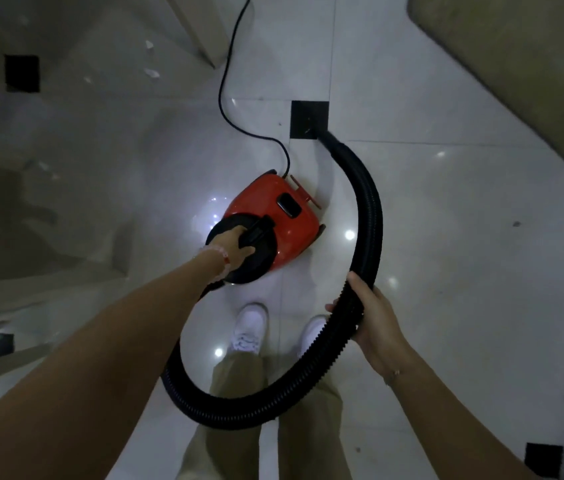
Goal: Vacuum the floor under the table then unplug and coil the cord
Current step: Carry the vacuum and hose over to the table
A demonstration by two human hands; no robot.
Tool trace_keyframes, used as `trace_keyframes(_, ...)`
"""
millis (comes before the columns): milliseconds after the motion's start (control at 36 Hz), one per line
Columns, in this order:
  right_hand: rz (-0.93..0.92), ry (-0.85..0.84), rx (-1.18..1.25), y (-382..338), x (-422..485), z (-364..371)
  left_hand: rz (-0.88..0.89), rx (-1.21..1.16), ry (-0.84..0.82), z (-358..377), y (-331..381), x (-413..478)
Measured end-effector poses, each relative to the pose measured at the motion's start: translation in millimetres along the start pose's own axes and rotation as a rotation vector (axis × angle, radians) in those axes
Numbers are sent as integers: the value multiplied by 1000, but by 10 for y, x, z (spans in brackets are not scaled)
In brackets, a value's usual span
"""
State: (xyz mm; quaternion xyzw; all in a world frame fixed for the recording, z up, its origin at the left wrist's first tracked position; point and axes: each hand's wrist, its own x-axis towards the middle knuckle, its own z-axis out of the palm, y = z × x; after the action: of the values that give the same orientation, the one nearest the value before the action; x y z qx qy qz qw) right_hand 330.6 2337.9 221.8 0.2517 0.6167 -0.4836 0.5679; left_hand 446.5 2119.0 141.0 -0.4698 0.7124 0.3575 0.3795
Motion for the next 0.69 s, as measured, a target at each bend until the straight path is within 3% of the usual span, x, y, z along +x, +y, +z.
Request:
trace_keyframes(111,20,13,71,-51,103,26,33,13,38,10,41,-13)
trace_keyframes(333,14,132,112,-10,285,20,349,166,202,-102,480,143)
trace_keyframes(472,6,158,106,123,332,6,453,524,104,28,619,406)
trace_keyframes(583,16,158,131,207,332,6,367,798,-17,160,631,556)
trace_keyframes(694,-14,157,94,248,362,-4,352,1018,9,226,651,643)
